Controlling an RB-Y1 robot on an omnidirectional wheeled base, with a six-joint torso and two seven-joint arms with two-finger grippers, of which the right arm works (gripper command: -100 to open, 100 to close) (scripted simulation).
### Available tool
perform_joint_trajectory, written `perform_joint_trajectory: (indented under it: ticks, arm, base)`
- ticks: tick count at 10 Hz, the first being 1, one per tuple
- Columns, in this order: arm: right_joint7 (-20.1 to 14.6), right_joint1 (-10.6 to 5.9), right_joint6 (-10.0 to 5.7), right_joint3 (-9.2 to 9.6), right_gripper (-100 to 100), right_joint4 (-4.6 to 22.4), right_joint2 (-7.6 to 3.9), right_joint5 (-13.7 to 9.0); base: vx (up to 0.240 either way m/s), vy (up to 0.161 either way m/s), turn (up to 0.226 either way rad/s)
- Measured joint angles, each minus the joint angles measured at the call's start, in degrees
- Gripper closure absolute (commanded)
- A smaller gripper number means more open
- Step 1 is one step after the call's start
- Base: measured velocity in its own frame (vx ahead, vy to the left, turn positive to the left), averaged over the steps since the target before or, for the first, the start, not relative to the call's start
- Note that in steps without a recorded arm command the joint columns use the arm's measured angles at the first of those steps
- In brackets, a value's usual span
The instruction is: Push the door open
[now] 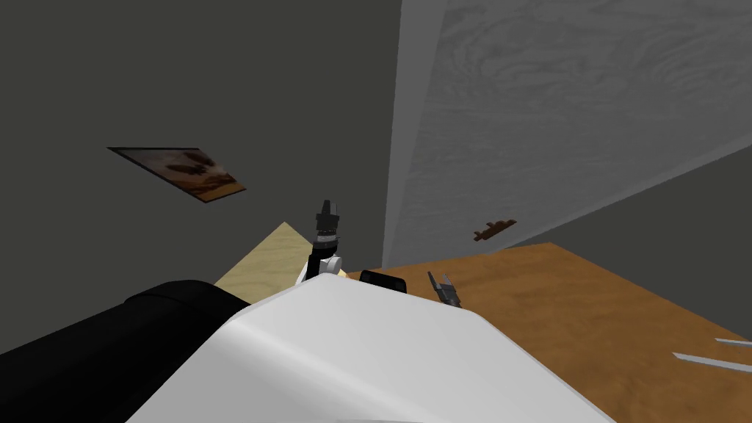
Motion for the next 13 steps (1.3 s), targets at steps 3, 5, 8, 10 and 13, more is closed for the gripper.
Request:
perform_joint_trajectory:
  ticks: [3, 5, 8, 10, 13]
  arm:
    - [1.83, -1.02, -0.55, -0.13, -100, 1.88, -0.83, -0.29]
    - [2.7, -1.9, -1.0, -0.25, -100, 3.11, -1.21, -0.45]
    - [4.0, -3.16, -1.4, -0.44, -100, 4.64, -1.88, -0.72]
    - [4.89, -4.25, -1.85, -0.6, -100, 5.88, -2.29, -0.9]
    - [5.49, -5.31, -2.19, -0.82, -100, 6.76, -2.72, -1.1]
  base:
    - [0.054, -0.189, 0.091]
    - [0.066, -0.201, 0.084]
    - [0.048, -0.209, 0.104]
    - [0.018, -0.201, 0.05]
    - [0.022, -0.211, 0.061]
